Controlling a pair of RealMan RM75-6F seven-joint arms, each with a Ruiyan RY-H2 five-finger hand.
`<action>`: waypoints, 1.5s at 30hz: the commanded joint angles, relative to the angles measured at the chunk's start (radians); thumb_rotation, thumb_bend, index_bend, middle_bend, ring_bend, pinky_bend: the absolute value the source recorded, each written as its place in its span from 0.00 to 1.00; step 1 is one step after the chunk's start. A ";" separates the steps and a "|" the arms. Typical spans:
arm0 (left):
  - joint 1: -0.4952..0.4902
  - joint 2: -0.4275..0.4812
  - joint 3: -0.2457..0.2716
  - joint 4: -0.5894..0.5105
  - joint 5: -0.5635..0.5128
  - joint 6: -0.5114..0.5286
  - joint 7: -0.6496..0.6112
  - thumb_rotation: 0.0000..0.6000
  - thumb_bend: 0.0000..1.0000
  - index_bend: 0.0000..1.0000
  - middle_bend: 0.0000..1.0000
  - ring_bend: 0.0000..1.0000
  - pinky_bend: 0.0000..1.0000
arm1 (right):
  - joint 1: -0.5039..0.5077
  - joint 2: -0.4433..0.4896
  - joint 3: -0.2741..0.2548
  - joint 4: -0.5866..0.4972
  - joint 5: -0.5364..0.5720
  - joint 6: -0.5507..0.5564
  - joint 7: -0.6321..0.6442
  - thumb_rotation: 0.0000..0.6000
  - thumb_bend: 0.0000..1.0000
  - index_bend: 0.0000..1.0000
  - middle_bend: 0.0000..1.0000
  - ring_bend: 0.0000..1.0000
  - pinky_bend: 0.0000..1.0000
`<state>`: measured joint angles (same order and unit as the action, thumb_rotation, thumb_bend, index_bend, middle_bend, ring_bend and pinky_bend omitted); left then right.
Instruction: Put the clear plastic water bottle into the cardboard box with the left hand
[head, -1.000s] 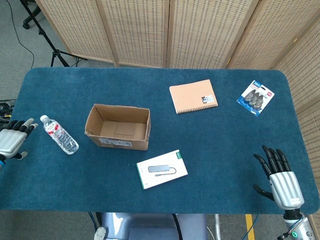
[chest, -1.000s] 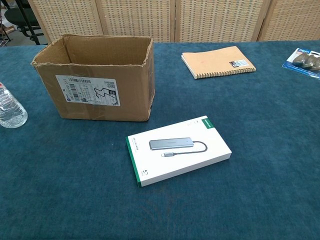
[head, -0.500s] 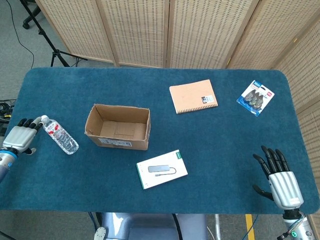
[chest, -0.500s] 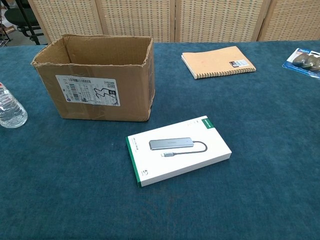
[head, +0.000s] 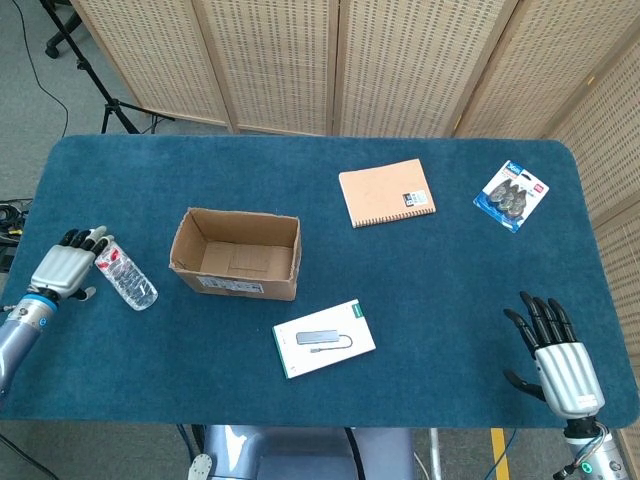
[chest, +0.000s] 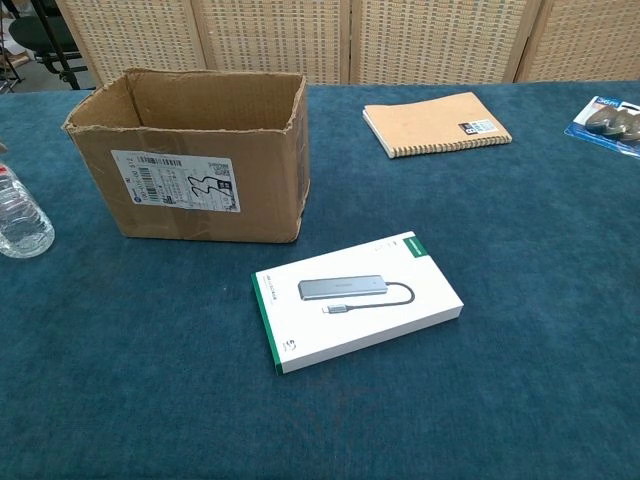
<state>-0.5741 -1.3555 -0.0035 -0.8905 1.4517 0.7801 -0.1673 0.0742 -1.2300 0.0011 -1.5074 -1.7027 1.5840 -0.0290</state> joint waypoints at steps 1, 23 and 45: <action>-0.009 -0.002 0.001 -0.001 0.018 0.022 -0.021 1.00 0.24 0.09 0.00 0.00 0.00 | 0.000 0.000 0.001 0.000 0.000 0.001 0.001 1.00 0.10 0.16 0.00 0.00 0.00; -0.014 -0.054 0.021 0.030 -0.013 -0.015 0.082 1.00 0.36 0.32 0.16 0.04 0.14 | -0.005 -0.002 0.004 0.006 -0.012 0.031 0.017 1.00 0.10 0.16 0.00 0.00 0.00; -0.006 -0.056 -0.010 0.017 0.000 0.108 0.060 1.00 0.63 0.76 0.51 0.32 0.38 | -0.006 -0.003 0.006 0.011 -0.014 0.040 0.028 1.00 0.10 0.18 0.00 0.00 0.00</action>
<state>-0.5786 -1.4220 -0.0045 -0.8602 1.4560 0.8793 -0.1028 0.0682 -1.2332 0.0072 -1.4968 -1.7170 1.6244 -0.0008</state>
